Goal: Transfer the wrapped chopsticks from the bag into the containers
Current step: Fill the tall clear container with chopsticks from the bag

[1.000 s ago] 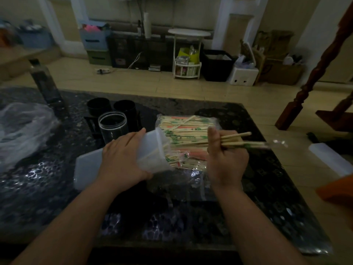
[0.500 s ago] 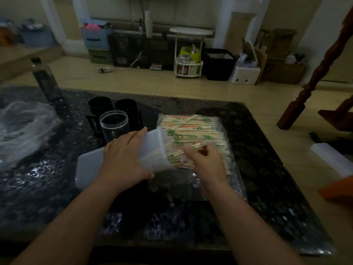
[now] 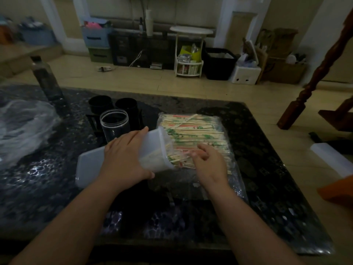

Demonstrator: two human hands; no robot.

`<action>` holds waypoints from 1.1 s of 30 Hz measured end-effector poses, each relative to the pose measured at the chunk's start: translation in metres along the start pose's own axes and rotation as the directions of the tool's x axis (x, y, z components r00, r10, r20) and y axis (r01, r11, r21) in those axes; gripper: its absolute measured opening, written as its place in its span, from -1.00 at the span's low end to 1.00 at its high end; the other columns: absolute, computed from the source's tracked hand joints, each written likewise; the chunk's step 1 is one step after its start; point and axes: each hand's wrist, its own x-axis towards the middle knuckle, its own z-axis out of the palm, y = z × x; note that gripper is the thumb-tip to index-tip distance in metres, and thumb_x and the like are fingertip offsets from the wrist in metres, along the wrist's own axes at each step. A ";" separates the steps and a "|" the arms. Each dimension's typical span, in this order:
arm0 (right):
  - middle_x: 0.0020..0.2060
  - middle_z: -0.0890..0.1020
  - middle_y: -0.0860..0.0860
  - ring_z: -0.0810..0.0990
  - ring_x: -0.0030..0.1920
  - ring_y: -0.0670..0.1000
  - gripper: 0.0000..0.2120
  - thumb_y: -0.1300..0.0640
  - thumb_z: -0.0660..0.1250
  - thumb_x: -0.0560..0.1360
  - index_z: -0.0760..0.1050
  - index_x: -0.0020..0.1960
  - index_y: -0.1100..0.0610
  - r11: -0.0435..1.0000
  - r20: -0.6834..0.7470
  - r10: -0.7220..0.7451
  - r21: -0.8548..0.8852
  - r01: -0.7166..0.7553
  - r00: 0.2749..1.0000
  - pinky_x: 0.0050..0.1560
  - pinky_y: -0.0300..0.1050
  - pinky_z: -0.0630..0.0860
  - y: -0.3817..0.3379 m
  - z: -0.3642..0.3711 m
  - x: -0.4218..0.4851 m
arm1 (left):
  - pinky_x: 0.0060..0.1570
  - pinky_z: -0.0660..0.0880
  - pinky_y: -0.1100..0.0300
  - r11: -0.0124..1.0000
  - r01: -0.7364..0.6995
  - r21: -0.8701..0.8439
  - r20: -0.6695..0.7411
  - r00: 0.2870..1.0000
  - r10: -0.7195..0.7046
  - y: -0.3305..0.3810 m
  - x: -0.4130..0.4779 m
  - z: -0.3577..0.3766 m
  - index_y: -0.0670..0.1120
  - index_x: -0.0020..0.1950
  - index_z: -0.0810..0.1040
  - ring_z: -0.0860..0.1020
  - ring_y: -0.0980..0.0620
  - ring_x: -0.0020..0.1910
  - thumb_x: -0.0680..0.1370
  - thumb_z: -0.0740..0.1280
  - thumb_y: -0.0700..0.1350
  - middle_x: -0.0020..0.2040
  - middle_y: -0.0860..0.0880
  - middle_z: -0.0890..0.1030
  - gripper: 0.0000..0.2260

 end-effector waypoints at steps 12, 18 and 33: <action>-0.33 0.61 0.02 0.56 -0.27 0.05 -0.84 0.10 0.30 0.47 0.52 -0.24 0.15 0.966 0.128 -0.005 -0.257 0.037 0.992 -0.29 -0.11 0.42 -0.002 -0.021 0.004 | 0.39 0.09 0.03 1.000 0.014 0.001 -0.026 1.000 -0.014 -0.003 0.001 0.000 0.15 0.58 0.03 0.21 0.00 0.46 0.14 0.61 0.20 0.51 0.06 0.24 0.14; -0.33 0.68 0.07 0.63 -0.28 0.10 -0.80 0.09 0.29 0.41 0.53 -0.33 0.14 0.874 0.387 0.152 -0.483 0.060 0.909 -0.23 -0.08 0.55 0.005 -0.021 0.005 | 0.40 0.10 0.02 1.000 0.022 0.002 -0.027 0.999 -0.022 -0.003 0.002 0.000 0.15 0.58 0.02 0.21 0.00 0.46 0.13 0.61 0.20 0.51 0.06 0.24 0.15; 0.25 0.58 0.14 0.56 0.23 0.14 -0.62 0.06 0.27 0.52 0.51 0.33 0.05 0.705 0.532 0.308 -0.684 0.186 0.789 0.19 -0.09 0.48 0.027 0.003 -0.003 | 0.40 0.07 0.04 1.000 0.021 -0.014 -0.027 0.999 -0.021 -0.002 0.001 -0.001 0.16 0.57 0.02 0.19 0.01 0.46 0.16 0.60 0.19 0.51 0.07 0.22 0.13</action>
